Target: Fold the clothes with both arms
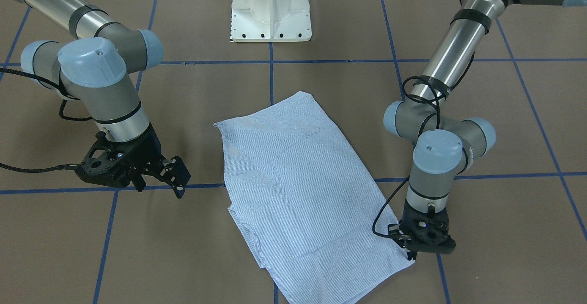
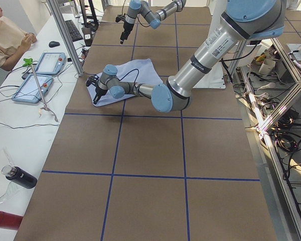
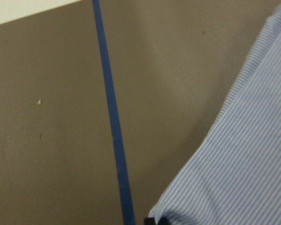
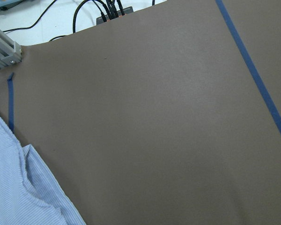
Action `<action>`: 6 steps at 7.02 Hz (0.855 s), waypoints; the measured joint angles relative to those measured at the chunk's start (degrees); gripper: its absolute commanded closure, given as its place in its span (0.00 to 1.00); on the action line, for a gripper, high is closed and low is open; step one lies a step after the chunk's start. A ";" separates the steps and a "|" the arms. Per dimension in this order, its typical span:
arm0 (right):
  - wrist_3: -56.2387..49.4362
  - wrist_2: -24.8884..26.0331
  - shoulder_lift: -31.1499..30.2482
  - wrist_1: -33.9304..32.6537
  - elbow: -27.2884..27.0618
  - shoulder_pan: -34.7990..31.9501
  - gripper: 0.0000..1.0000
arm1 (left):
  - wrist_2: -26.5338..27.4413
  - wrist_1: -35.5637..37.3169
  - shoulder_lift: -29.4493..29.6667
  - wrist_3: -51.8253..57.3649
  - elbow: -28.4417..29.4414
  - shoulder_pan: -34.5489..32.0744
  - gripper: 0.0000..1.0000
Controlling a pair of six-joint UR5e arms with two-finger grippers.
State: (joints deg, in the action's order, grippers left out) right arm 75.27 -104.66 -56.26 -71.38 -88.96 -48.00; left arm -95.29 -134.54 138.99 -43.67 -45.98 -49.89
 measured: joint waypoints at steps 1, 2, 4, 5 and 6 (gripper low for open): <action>0.74 0.04 0.17 -0.06 -0.38 0.36 0.00 | -0.28 -1.89 1.84 0.66 2.91 -0.32 0.00; 2.86 0.14 0.46 -0.14 -0.87 1.13 0.03 | -1.71 -2.61 1.65 2.51 1.89 -1.07 0.00; 14.20 2.33 1.46 -0.24 -1.20 5.38 0.06 | -7.30 -2.24 -3.80 4.49 -7.24 -2.07 0.00; 21.39 4.54 1.69 -0.27 -1.23 8.40 0.09 | -8.79 -1.95 -6.41 4.66 -10.80 -2.18 0.00; 27.50 6.97 1.56 -0.48 -1.30 11.29 0.14 | -9.38 -1.84 -8.27 4.63 -13.04 -2.20 0.00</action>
State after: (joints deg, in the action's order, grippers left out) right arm 102.77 -97.69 -54.70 -71.86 -90.26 -36.71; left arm -104.67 -136.38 130.73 -39.04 -59.02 -52.09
